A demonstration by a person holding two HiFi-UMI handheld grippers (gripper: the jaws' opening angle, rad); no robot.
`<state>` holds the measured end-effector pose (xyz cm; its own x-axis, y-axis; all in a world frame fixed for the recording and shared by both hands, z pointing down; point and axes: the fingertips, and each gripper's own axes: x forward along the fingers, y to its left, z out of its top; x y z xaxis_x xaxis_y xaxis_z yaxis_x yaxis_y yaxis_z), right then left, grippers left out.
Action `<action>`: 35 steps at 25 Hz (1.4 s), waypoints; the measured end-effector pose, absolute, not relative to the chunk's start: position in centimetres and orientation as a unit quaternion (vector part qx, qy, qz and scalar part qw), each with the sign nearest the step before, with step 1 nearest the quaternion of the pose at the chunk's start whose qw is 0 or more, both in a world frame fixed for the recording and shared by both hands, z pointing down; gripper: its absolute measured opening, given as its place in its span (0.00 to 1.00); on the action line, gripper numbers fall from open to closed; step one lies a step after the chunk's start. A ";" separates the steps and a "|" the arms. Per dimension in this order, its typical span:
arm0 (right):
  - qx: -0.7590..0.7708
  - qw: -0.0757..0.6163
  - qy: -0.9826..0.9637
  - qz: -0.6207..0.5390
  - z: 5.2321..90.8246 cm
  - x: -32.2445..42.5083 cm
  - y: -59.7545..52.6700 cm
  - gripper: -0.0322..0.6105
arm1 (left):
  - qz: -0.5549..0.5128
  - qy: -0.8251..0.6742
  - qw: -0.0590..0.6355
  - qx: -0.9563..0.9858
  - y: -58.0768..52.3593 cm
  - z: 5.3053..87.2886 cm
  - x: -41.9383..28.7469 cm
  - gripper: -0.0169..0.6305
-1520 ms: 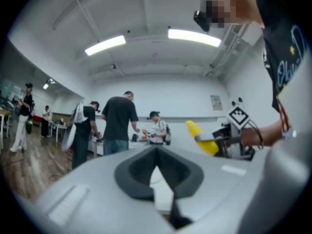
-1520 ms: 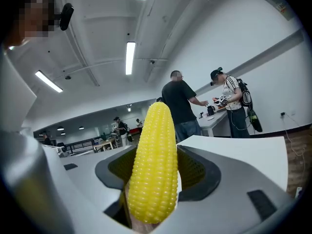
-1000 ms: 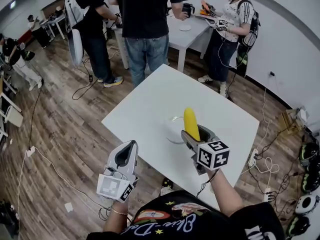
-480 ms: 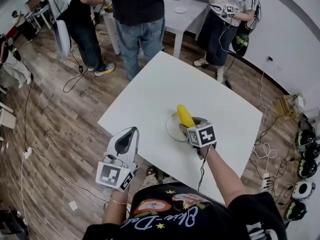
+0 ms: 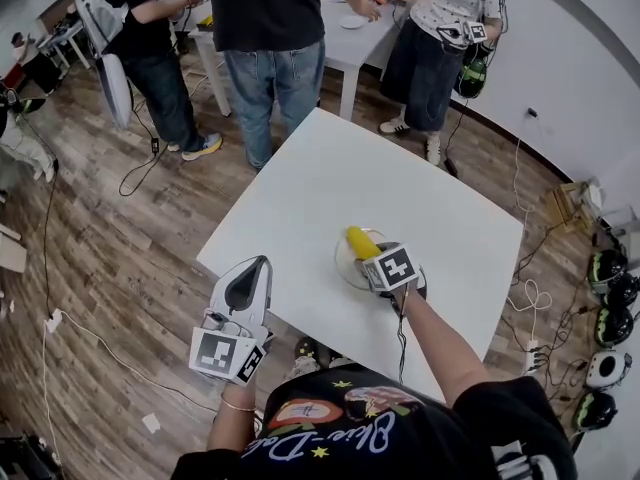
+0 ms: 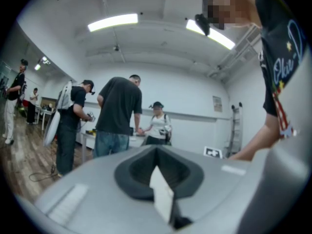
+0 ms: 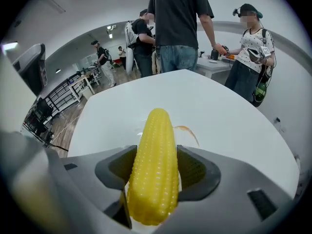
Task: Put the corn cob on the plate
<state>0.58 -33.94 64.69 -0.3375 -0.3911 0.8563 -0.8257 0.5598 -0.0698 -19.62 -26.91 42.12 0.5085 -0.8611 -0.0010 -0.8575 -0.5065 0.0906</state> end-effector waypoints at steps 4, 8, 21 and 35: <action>0.391 0.426 -0.774 0.258 65.0 0.9 -33.9 0.44 | -0.022 -0.496 0.043 0.867 -26.9 42.3 -19.7 0.01; 0.394 0.424 -0.775 0.256 65.1 0.9 -33.9 0.44 | -0.022 -0.496 0.042 0.867 -26.8 42.4 -19.9 0.01; 0.439 0.310 -0.825 0.174 58.3 0.1 -34.4 0.45 | -0.010 -0.486 0.033 0.873 -27.7 42.2 -19.1 0.01; 0.552 0.020 -0.830 0.083 42.0 4.5 -30.7 0.07 | -0.021 -0.416 -0.005 0.909 -28.5 39.7 -14.3 0.01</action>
<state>4.46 -30.70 41.98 -0.3909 -0.9121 0.1235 -0.9186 0.3780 -0.1153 -14.31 -28.53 39.74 0.6525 -0.7566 -0.0419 -0.7570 -0.6533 0.0071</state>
